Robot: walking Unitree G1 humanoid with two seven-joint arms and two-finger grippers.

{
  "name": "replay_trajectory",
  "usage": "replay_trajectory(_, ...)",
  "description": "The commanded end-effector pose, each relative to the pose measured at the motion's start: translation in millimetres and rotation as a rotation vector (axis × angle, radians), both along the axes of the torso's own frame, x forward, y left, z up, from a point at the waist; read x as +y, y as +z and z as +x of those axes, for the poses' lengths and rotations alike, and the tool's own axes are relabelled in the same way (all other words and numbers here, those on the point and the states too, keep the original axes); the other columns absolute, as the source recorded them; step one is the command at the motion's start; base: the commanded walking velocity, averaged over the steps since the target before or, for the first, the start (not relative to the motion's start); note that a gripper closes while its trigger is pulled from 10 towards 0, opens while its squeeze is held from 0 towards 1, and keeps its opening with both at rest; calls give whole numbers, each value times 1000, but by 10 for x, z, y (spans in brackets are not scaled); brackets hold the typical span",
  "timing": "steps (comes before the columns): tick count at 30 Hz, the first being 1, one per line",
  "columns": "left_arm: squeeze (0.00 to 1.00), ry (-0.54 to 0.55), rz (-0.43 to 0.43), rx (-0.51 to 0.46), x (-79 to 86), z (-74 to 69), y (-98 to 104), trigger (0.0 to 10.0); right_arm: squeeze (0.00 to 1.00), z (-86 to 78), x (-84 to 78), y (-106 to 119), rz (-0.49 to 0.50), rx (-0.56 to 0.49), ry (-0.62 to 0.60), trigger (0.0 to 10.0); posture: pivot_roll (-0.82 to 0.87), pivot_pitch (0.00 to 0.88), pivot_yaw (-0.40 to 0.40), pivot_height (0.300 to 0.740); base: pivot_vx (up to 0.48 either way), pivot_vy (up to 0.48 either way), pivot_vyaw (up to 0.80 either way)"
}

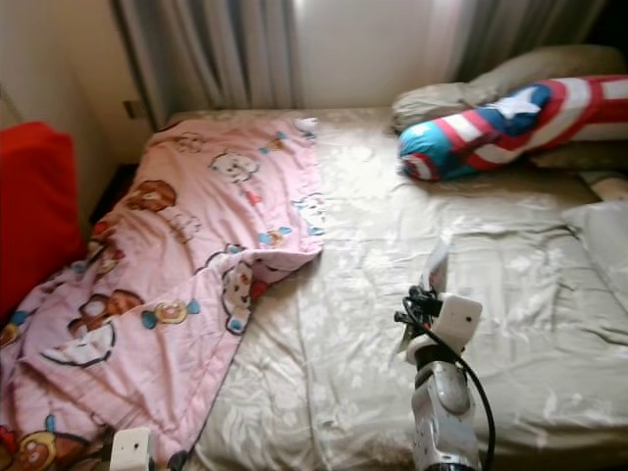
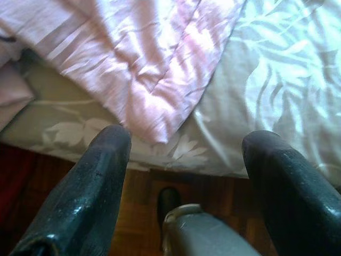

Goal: Clean up the room

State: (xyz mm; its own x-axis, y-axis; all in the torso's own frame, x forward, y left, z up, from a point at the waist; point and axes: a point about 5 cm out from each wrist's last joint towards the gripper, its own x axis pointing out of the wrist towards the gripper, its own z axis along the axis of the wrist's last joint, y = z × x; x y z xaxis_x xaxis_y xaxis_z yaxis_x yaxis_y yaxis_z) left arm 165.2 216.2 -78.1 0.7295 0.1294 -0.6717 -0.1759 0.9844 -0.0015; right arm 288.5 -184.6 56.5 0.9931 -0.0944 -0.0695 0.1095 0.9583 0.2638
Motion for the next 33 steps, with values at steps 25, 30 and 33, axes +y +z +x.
replay_trajectory(25, 0, 3, 2, 51, 6, -128, -63, 10000, 0, 78, 114, 75, -3, -33, 50, 10000, -76, 111, -1, 740, 0, -236, -242)
replay_trajectory(30, 0, 6, 2, 51, 9, -130, -63, 10000, 0, 80, 125, 78, -3, -34, 57, 10000, -75, 113, 0, 740, 0, -302, 0)
replay_trajectory(33, 0, 5, 2, 51, 8, -129, -63, 10000, 0, 79, 122, 78, -3, -34, 55, 10000, -74, 114, 0, 740, 0, -300, 0)
